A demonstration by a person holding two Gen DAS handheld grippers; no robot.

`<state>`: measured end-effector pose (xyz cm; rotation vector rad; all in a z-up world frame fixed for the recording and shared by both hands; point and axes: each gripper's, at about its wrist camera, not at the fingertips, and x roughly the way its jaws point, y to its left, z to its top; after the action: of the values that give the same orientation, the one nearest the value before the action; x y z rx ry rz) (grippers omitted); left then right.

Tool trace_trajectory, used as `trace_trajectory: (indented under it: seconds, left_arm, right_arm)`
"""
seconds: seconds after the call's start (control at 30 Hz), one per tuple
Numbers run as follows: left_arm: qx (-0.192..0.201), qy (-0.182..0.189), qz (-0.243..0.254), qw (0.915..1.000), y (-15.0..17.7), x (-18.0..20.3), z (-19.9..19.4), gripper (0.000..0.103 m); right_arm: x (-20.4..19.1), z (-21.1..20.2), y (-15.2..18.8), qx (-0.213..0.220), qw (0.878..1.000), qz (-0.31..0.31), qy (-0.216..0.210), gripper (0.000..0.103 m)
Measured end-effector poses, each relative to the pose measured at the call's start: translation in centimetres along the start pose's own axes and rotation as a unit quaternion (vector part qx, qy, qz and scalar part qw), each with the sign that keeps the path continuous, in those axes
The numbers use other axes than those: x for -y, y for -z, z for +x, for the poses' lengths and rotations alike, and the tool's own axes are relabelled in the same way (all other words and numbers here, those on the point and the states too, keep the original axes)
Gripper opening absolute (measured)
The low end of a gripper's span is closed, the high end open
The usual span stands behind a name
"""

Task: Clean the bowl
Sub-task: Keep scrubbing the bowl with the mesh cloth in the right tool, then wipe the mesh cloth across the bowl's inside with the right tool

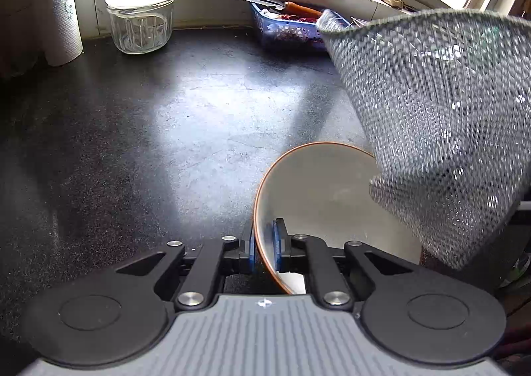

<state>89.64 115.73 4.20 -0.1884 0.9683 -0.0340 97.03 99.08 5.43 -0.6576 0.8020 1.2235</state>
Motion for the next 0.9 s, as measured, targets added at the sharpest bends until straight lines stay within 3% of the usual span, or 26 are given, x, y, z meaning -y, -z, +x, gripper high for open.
trace_trajectory:
  seconds: [0.1, 0.2, 0.43, 0.57, 0.73, 0.9]
  left_arm:
    - [0.0, 0.0, 0.0, 1.0, 0.0, 0.0, 0.0, 0.009]
    - [0.0, -0.001, 0.0, 1.0, 0.0, 0.0, 0.0, 0.009]
    - [0.0, 0.0, 0.002, 1.0, 0.1, 0.0, 0.0, 0.009]
    - [0.0, 0.001, 0.005, 1.0, 0.1, 0.0, -0.1, 0.009]
    - [-0.001, 0.003, 0.005, 1.0, 0.0, -0.1, -0.1, 0.009]
    - [-0.001, 0.005, 0.002, 1.0, 0.0, -0.2, -0.1, 0.009]
  right_arm:
    - [-0.2, 0.1, 0.2, 0.015, 0.999, 0.013, 0.026, 0.005]
    - [-0.6, -0.1, 0.1, 0.022, 0.999, 0.02, 0.045, 0.013]
    - [0.8, 1.3, -0.5, 0.014, 0.998, 0.047, 0.05, 0.052]
    - [2.1, 2.0, -1.3, 0.016, 0.997, 0.066, 0.034, 0.066]
    - [2.7, 3.1, -2.4, 0.005, 0.998, 0.058, 0.008, 0.065]
    - [3.5, 5.1, -3.1, -0.018, 0.996, 0.082, -0.033, 0.051]
